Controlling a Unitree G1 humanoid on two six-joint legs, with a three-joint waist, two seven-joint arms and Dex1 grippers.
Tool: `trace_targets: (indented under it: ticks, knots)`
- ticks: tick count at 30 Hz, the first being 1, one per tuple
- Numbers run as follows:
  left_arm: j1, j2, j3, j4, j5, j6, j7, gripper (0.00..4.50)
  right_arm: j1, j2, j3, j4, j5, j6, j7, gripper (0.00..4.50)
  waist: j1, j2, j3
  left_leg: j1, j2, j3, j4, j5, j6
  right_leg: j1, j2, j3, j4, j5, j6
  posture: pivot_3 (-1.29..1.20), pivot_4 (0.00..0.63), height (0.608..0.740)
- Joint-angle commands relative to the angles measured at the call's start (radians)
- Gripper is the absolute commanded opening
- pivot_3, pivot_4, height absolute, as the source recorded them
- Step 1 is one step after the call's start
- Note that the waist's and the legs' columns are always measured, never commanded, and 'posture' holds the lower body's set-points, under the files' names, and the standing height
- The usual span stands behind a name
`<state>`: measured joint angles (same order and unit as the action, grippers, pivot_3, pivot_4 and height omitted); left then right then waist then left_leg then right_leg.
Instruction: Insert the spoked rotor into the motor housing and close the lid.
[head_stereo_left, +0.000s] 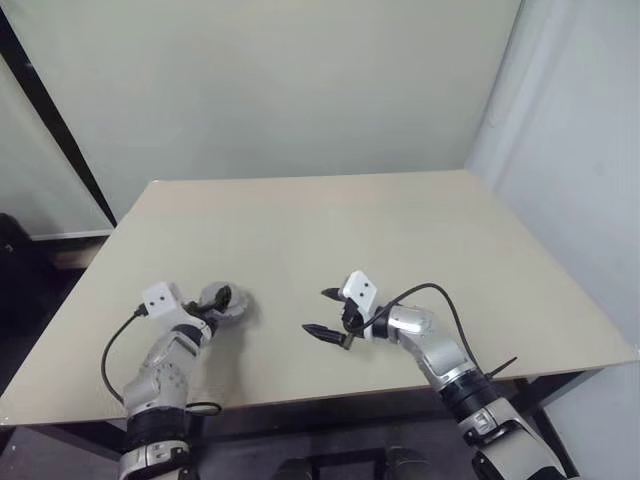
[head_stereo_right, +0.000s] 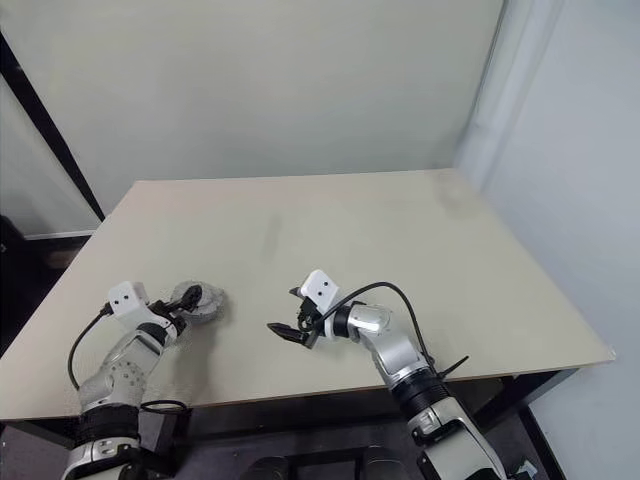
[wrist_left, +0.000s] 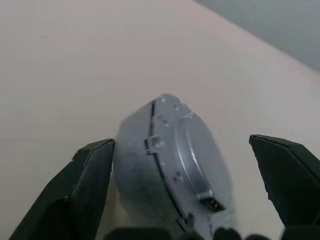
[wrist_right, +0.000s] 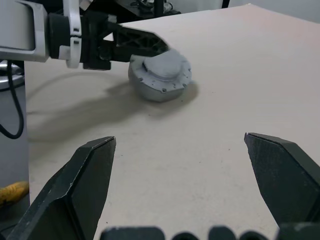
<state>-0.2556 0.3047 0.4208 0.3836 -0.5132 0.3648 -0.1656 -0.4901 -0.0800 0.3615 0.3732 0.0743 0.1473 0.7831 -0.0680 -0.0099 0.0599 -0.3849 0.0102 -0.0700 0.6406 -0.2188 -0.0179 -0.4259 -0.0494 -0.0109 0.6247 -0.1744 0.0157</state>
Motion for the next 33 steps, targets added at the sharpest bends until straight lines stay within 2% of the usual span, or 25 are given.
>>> trace_targets:
  ticks: [1, 9, 14, 19, 22, 27, 33]
  knots:
    - [0.002, 0.017, 0.005, -0.063, 0.054, -0.047, 0.043, 4.43, -0.008, 0.005, -0.009, -0.011, -0.005, -0.014, -0.005, 4.5, 0.001, 0.0, 0.0, 0.0, 0.0, 0.0, 0.0, 0.0, 0.0, 0.0, 0.0, 0.0, 0.0, 0.0, 0.0, 0.0, 0.0, 0.74]
    - [0.029, 0.005, -0.004, -0.1, 0.108, -0.062, 0.082, 4.43, -0.01, 0.007, -0.013, 0.001, -0.006, -0.016, -0.008, 4.5, 0.009, 0.0, 0.0, 0.002, 0.0, 0.0, 0.0, 0.0, 0.0, 0.001, 0.0, 0.0, 0.0, 0.0, 0.0, 0.0, 0.0, 0.74]
    - [0.072, 0.005, -0.036, -0.28, 0.095, -0.038, 0.03, 4.43, -0.013, 0.002, -0.056, -0.004, 0.01, -0.003, -0.051, 4.5, 0.019, 0.0, 0.0, 0.001, 0.0, 0.001, 0.0, 0.0, 0.0, 0.0, 0.0, 0.0, 0.0, 0.0, 0.0, 0.0, 0.0, 0.74]
    - [0.16, 0.095, -0.171, -0.546, 0.068, 0.085, -0.156, 4.43, 0.005, -0.039, -0.156, -0.074, 0.064, 0.076, -0.084, 4.5, 0.018, 0.0, 0.0, 0.001, 0.0, 0.002, 0.0, 0.0, 0.0, 0.001, 0.0, 0.001, 0.0, 0.0, 0.0, 0.0, 0.0, 0.74]
    - [0.176, 0.122, -0.224, -0.629, 0.049, 0.159, -0.198, 4.43, 0.029, -0.093, -0.19, -0.124, 0.076, 0.131, -0.077, 4.5, 0.018, 0.001, 0.0, 0.001, 0.0, 0.002, 0.0, 0.0, -0.001, 0.001, -0.001, 0.002, -0.001, 0.0, 0.0, 0.0, 0.0, 0.74]
    - [0.174, 0.132, -0.305, -0.647, 0.073, 0.22, -0.238, 4.43, 0.086, -0.181, -0.248, -0.199, 0.08, 0.172, -0.091, 4.5, 0.017, 0.002, 0.0, 0.003, 0.0, 0.002, -0.001, 0.0, 0.0, 0.001, 0.0, 0.002, 0.0, 0.0, 0.0, 0.0, 0.0, 0.74]
    - [0.175, 0.113, -0.367, -0.618, 0.098, 0.218, -0.261, 4.43, 0.135, -0.215, -0.309, -0.228, 0.091, 0.177, -0.132, 4.5, 0.018, 0.002, 0.001, 0.004, 0.001, 0.003, -0.001, 0.0, 0.0, 0.001, 0.0, 0.002, 0.0, 0.0, -0.001, 0.0, 0.0, 0.74]
